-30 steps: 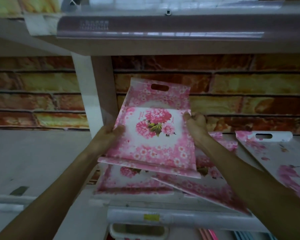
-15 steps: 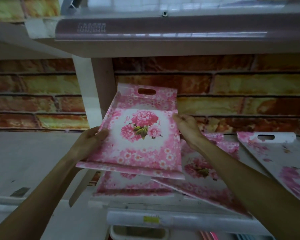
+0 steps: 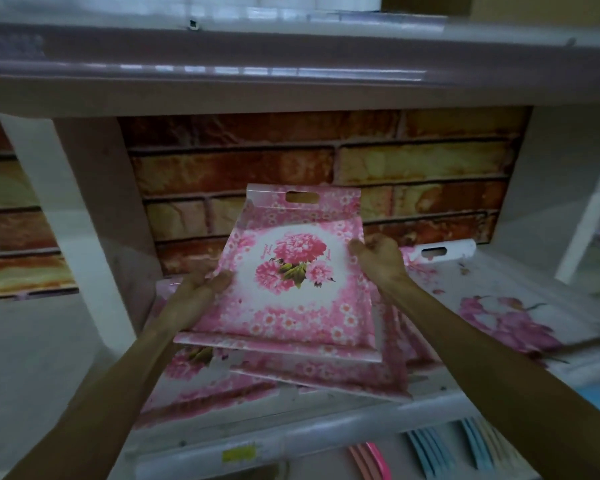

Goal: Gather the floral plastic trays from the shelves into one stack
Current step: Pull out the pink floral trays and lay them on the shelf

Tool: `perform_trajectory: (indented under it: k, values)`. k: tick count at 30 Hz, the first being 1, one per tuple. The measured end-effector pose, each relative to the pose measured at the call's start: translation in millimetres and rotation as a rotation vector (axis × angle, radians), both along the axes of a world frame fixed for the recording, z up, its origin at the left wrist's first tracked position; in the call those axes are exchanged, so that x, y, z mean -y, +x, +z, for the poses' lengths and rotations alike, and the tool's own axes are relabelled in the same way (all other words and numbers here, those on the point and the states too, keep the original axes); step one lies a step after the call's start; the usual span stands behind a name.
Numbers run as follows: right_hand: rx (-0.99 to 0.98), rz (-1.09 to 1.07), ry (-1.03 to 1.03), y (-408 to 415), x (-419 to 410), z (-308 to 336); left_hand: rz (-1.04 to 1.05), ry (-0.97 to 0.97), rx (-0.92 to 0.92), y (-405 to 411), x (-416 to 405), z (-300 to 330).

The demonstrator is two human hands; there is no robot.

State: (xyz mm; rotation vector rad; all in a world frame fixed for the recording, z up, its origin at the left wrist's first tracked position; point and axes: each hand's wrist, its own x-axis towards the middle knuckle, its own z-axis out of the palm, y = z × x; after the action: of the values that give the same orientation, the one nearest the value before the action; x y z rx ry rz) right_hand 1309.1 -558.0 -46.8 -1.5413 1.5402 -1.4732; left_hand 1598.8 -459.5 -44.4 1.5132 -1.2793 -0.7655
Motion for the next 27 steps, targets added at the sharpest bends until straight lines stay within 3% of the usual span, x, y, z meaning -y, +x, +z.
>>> perform_trajectory:
  k: [3,10,19,27]
  values:
    - [-0.062,-0.051,0.039,-18,-6,-6,-0.032,0.000,-0.018,-15,11,-7]
    - [-0.334,-0.177,0.089,-42,-22,-27,-0.092,-0.008,0.125,-35,20,-36]
    - [-0.365,-0.170,0.283,-52,-31,-51,-0.147,0.040,0.579,-39,33,-55]
    - [-0.409,-0.187,0.353,-48,-31,-59,-0.144,0.028,0.653,-45,32,-69]
